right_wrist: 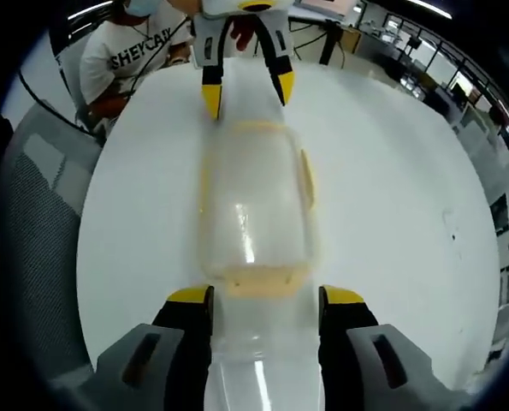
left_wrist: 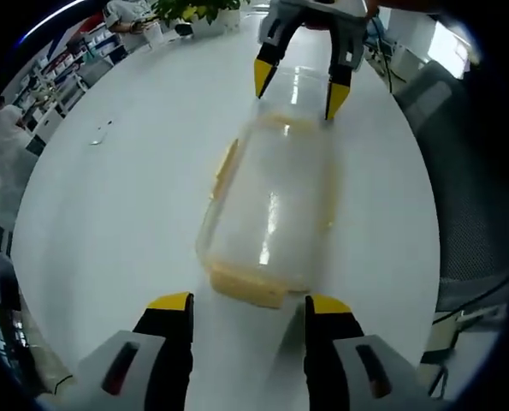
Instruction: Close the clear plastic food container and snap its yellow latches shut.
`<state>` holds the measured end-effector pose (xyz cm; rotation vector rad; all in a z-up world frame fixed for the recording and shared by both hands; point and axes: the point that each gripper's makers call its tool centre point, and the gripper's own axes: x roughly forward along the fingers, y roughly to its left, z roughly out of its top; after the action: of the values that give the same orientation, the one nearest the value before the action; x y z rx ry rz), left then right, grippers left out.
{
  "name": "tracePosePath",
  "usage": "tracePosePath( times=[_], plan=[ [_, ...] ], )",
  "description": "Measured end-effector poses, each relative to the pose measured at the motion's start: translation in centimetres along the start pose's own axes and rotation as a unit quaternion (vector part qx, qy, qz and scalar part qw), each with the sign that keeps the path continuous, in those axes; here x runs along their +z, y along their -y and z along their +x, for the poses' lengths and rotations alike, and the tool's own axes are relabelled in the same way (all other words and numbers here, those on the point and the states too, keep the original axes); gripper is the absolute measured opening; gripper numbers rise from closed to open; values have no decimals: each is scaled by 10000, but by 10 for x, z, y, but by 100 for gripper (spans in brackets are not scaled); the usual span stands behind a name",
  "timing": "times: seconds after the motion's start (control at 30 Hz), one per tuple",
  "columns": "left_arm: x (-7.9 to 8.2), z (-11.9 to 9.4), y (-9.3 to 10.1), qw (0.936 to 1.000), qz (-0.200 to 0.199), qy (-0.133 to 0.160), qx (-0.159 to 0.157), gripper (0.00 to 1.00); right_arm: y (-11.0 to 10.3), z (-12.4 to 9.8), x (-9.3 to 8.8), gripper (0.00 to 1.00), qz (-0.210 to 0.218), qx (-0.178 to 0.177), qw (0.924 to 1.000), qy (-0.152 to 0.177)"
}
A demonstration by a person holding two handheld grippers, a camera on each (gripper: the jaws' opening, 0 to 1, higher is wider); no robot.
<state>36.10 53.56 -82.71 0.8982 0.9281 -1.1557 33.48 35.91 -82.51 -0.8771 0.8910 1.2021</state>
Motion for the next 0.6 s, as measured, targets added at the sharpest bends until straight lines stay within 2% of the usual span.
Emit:
tracePosePath(
  times=[0.17, 0.33, 0.47, 0.6],
  plan=[
    [3, 3, -3, 9997, 242, -50, -44, 47, 2, 5, -3, 46, -44, 67, 9998, -198],
    [-2, 9, 0, 9977, 604, -257, -196, 46, 1, 10, -5, 45, -81, 168, 9993, -332],
    [-3, 11, -1, 9976, 597, -243, -241, 45, -4, 14, -12, 45, -153, 274, 9979, -561],
    [-2, 15, -2, 9971, 668, -233, -289, 43, -4, 16, -13, 44, -183, 266, 9976, -608]
  ],
)
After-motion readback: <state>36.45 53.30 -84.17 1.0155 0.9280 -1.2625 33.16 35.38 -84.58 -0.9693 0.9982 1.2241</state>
